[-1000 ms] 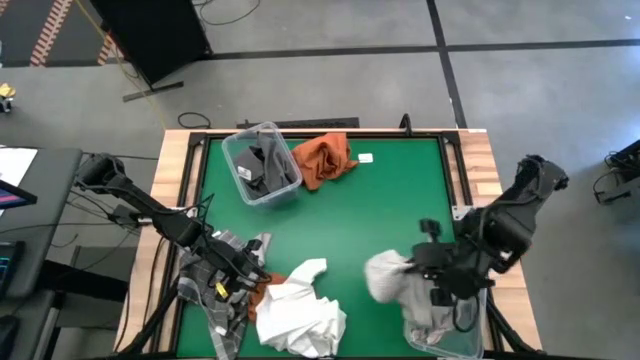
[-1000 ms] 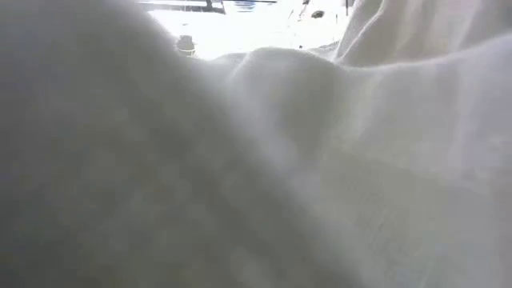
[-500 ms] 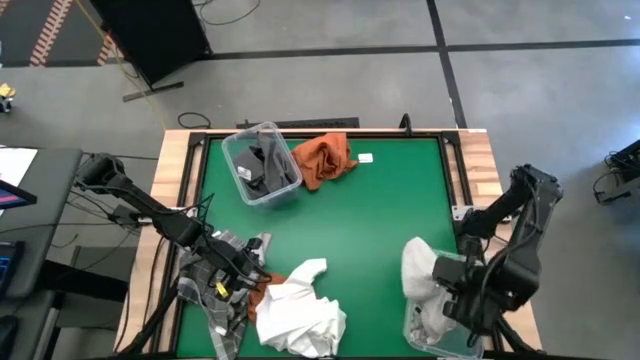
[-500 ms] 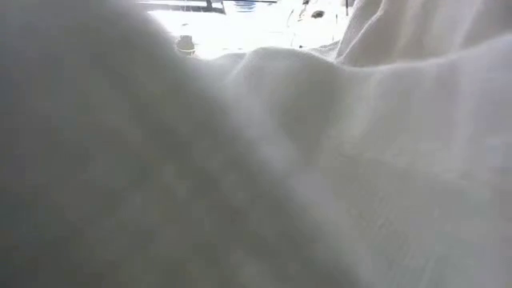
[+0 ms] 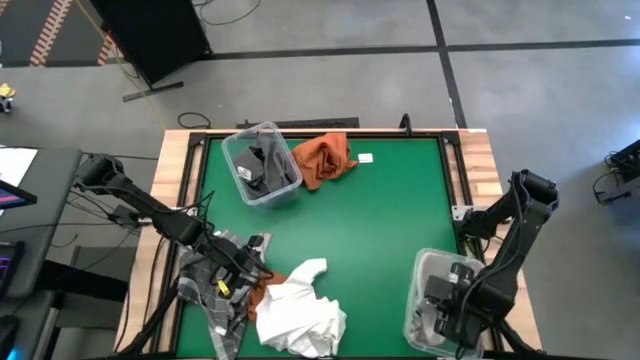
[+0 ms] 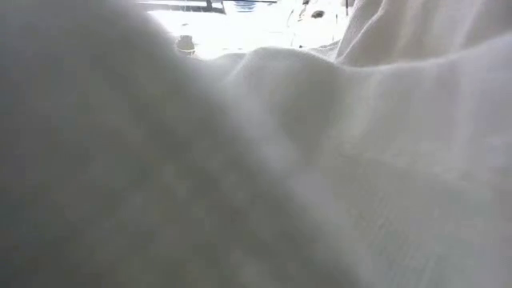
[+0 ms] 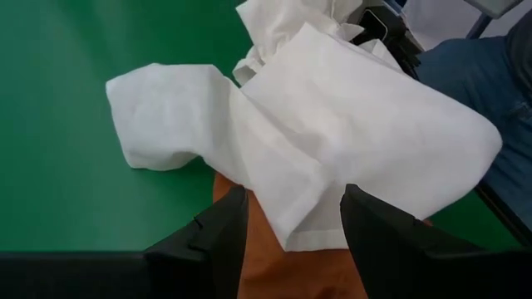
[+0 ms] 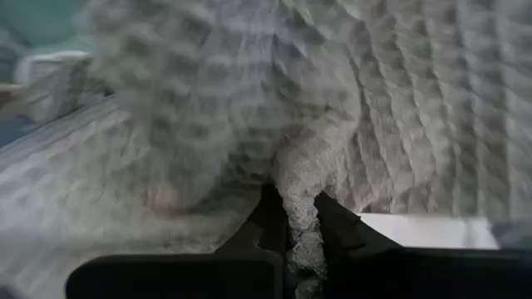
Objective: Sort towels by color in basket
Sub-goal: Put the light gray towel into the bottom transparent bin, then put the white towel into the bottom transparent bin
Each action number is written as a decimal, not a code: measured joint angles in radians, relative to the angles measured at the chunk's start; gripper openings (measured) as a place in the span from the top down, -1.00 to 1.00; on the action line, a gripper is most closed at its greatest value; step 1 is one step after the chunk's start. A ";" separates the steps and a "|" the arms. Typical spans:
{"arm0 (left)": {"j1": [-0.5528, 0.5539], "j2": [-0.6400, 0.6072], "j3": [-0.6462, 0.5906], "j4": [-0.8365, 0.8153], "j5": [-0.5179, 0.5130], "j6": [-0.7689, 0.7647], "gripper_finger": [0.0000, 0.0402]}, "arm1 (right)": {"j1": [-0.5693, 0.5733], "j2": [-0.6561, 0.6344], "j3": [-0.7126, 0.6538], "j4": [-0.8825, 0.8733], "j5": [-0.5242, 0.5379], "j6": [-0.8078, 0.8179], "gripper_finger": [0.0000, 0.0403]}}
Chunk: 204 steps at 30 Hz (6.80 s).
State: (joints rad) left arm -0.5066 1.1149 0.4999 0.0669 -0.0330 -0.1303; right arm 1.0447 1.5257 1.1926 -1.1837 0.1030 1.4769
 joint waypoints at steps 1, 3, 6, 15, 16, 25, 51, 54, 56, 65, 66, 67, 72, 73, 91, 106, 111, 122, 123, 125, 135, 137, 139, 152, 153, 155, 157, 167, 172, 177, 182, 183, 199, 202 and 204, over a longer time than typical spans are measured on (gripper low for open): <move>0.003 0.000 0.000 0.000 0.000 0.003 0.09 | -0.002 0.000 -0.027 0.033 0.000 0.000 0.77; 0.007 0.000 0.000 0.001 0.000 0.011 0.09 | -0.011 0.000 -0.083 0.100 -0.017 -0.007 0.77; 0.011 0.000 0.000 0.005 0.000 0.020 0.09 | -0.030 -0.001 -0.163 0.192 -0.051 -0.008 0.77; 0.013 0.000 0.000 0.011 0.000 0.040 0.09 | -0.082 -0.008 -0.342 0.461 -0.118 -0.020 0.75; 0.013 0.000 0.000 0.011 0.000 0.040 0.09 | -0.085 -0.008 -0.353 0.482 -0.121 -0.018 0.75; 0.013 0.000 0.000 0.040 0.000 0.041 0.09 | -0.085 -0.030 -0.357 0.502 -0.127 -0.011 0.69; -0.025 0.000 0.000 0.266 0.123 0.075 0.09 | -0.184 -0.311 -0.016 0.095 0.191 -0.157 -0.47; -0.033 0.000 0.000 0.261 0.109 0.074 0.09 | -0.226 -0.310 -0.006 0.159 0.251 -0.265 -0.47; -0.041 0.000 0.000 0.261 0.105 0.069 0.09 | -0.263 -0.306 -0.006 0.228 0.266 -0.351 -0.47; -0.074 0.000 0.000 0.191 0.075 0.016 0.09 | -0.389 -0.141 -0.005 0.658 0.245 -0.873 -0.47; -0.076 0.000 0.000 0.174 0.074 0.002 0.09 | -0.401 -0.111 -0.005 0.705 0.233 -0.923 -0.47; -0.078 0.009 0.000 0.164 0.074 -0.013 0.09 | -0.413 -0.082 -0.005 0.753 0.216 -0.970 -0.47; -0.091 0.083 0.000 0.138 0.081 -0.087 0.09 | -0.470 0.065 -0.005 0.965 0.136 -1.117 -0.47; -0.095 0.103 0.000 0.135 0.082 -0.097 0.09 | -0.479 0.095 -0.005 0.999 0.120 -1.141 -0.47; -0.122 0.333 0.000 0.138 0.083 -0.239 0.09 | -0.581 0.498 -0.005 1.536 -0.136 -1.426 -0.47; -0.108 0.377 0.000 0.192 0.077 -0.223 0.09 | -0.639 0.722 0.199 1.414 -0.269 -1.504 -0.44; -0.108 0.377 0.000 0.186 0.076 -0.222 0.09 | -0.650 0.748 0.233 1.375 -0.270 -1.498 -0.22; -0.107 0.376 0.002 0.155 0.046 -0.209 0.09 | -0.652 0.603 0.228 1.072 -0.176 -1.594 0.82; -0.107 0.376 0.002 0.152 0.043 -0.209 0.09 | -0.648 0.579 0.227 1.031 -0.151 -1.594 0.82; -0.107 0.376 0.002 0.148 0.040 -0.206 0.09 | -0.640 0.527 0.227 0.966 -0.104 -1.594 0.82; -0.107 0.376 0.002 0.141 0.029 -0.195 0.09 | -0.588 0.248 0.227 0.707 0.145 -1.566 0.82; -0.107 0.376 0.002 0.141 0.029 -0.195 0.09 | -0.574 0.196 0.227 0.666 0.204 -1.553 0.82; -0.107 0.376 0.002 0.141 0.028 -0.195 0.09 | -0.555 0.148 0.227 0.633 0.265 -1.548 0.82; -0.107 0.376 0.001 0.140 0.027 -0.196 0.09 | -0.437 -0.104 0.229 0.379 0.534 -1.398 0.82; -0.107 0.376 0.001 0.140 0.027 -0.195 0.09 | -0.433 -0.111 0.229 0.362 0.534 -1.375 0.82; -0.107 0.376 0.000 0.141 0.027 -0.188 0.09 | -0.428 -0.113 0.230 0.333 0.527 -1.334 0.82; -0.107 0.376 0.000 0.141 0.027 -0.188 0.09 | -0.431 -0.092 0.230 0.315 0.510 -1.307 0.82; -0.099 0.376 0.000 0.141 0.027 -0.188 0.09 | -0.488 0.114 0.229 0.315 0.238 -1.218 0.74; -0.099 0.377 0.000 0.141 0.027 -0.189 0.09 | -0.520 0.215 0.229 0.311 0.057 -1.161 0.67; -0.099 0.377 0.000 0.141 0.027 -0.190 0.09 | -0.524 0.279 0.229 0.302 0.001 -1.125 0.23; -0.098 0.377 0.000 0.141 0.027 -0.191 0.09 | -0.518 0.297 0.229 0.312 -0.005 -1.041 -0.40; -0.098 0.377 0.000 0.141 0.026 -0.191 0.09 | -0.516 0.305 0.229 0.323 -0.008 -1.027 -0.51; -0.097 0.377 -0.001 0.148 0.016 -0.182 0.09 | -0.489 0.534 0.227 0.374 -0.061 -0.999 -0.95; -0.097 0.377 -0.001 0.148 0.016 -0.182 0.09 | -0.489 0.556 0.227 0.370 -0.060 -0.998 -0.91; -0.097 0.377 -0.001 0.148 0.016 -0.182 0.09 | -0.489 0.561 0.227 0.370 -0.056 -1.007 -0.81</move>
State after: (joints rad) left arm -0.6041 1.4921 0.4992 0.2153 -0.0172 -0.3124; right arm 0.5560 2.0867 1.4200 -0.8139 0.0469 0.4698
